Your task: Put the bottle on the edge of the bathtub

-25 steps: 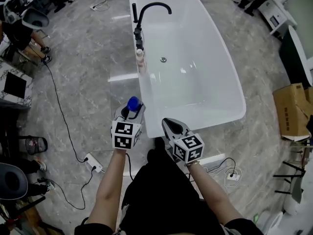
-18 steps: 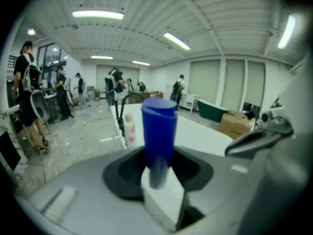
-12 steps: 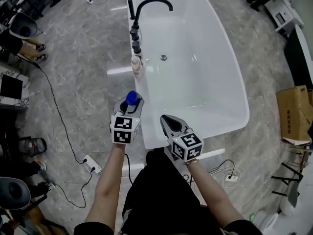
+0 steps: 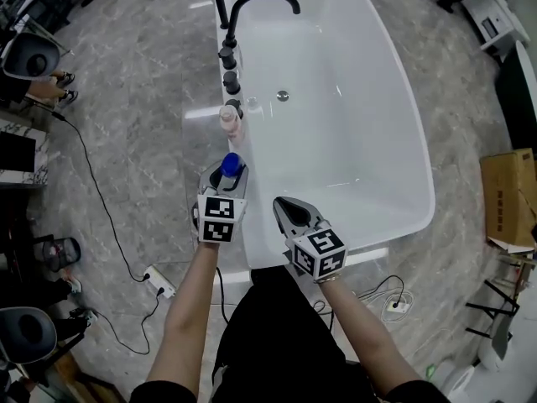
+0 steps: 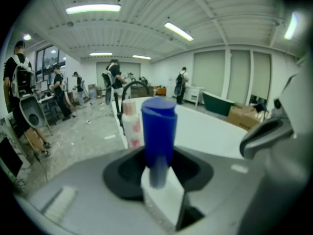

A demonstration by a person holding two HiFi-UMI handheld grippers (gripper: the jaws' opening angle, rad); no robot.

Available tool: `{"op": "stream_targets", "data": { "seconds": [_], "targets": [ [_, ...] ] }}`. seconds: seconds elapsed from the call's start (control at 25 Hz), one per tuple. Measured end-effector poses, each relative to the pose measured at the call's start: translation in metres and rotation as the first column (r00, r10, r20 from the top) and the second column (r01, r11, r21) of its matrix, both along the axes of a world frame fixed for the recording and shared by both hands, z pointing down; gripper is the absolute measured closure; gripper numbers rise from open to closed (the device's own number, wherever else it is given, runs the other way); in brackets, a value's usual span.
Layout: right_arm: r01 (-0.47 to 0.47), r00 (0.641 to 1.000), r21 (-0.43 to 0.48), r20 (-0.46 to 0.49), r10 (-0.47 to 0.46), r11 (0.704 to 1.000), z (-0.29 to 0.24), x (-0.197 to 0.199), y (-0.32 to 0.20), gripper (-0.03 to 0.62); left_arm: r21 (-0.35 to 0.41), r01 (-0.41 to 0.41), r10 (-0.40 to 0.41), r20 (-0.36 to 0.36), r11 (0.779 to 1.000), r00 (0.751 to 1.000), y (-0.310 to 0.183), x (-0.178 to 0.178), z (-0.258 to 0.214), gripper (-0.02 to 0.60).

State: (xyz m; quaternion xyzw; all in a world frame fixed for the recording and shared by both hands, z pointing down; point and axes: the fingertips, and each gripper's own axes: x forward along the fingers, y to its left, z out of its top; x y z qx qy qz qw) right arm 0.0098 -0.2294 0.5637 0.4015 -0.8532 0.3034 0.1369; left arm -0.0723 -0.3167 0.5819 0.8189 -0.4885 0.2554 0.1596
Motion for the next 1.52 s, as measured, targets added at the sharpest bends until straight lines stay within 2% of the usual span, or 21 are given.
{"op": "stream_targets", "data": {
  "seconds": [0.68,1.0,1.52],
  "targets": [
    [0.020,1.000,-0.054,0.004,-0.020,0.998,0.030,0.002,-0.017,0.589,0.001,-0.003,0.003,0.030,1.000,1.000,-0.047,0.006,0.041,0.423],
    [0.015,1.000,-0.066,0.007,-0.014,0.998,0.036,0.003,-0.018,0.590,-0.011,-0.001,0.001,0.048,1.000,0.999,-0.046,0.006,0.056,0.423],
    [0.014,1.000,-0.073,0.003,-0.013,0.997,0.040,0.004,-0.010,0.589,0.003,0.013,-0.013,0.027,1.000,1.000,-0.046,0.003,0.059,0.419]
  ]
}}
